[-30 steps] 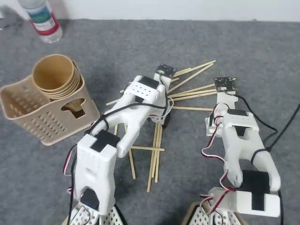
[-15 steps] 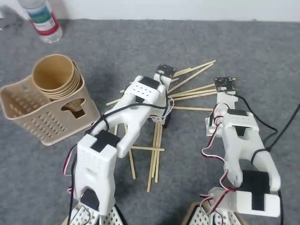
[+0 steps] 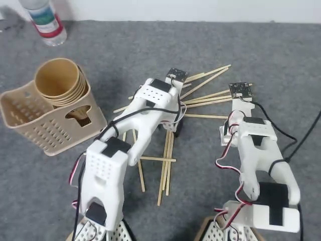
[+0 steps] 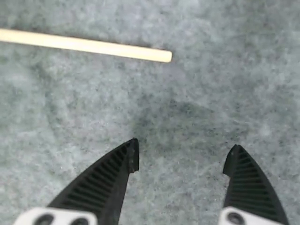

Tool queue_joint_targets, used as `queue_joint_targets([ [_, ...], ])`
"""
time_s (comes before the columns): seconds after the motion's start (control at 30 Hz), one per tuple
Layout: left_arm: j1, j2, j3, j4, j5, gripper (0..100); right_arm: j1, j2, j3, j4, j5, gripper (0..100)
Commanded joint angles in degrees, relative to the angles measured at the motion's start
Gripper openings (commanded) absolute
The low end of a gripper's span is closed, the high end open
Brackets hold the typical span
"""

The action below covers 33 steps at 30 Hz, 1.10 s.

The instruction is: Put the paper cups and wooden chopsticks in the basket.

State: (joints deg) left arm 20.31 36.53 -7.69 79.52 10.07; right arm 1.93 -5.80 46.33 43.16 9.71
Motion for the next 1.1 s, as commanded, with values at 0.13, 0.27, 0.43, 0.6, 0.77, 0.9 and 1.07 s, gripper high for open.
queue_joint_targets([
  [0.13,-0.2,12.7,-16.7,11.8,0.3,10,0.3,-2.7,-0.1,-1.1,-0.6,29.9],
  [0.27,-0.1,15.2,-22.2,13.6,0.3,1,0.3,-2.7,-0.1,-1.1,-0.6,29.9],
  [0.43,0.0,15.5,-22.4,13.6,0.3,2,0.3,-2.7,-0.1,-1.1,-0.5,29.9],
  [0.6,0.0,14.7,-24.3,16.9,0.3,2,-0.9,-2.6,-0.1,-1.1,-0.4,29.9],
  [0.77,0.0,10.9,-25.8,18.8,0.3,2,-1.2,-2.5,-0.2,-1.1,-0.4,29.9],
  [0.9,0.0,8.7,-26.0,19.7,0.2,2,-1.2,-2.4,-0.2,-1.1,-0.4,29.9],
  [1.07,0.0,6.0,-26.1,20.9,-2.3,2,-1.2,-2.4,-0.2,-1.1,-0.4,29.9],
])
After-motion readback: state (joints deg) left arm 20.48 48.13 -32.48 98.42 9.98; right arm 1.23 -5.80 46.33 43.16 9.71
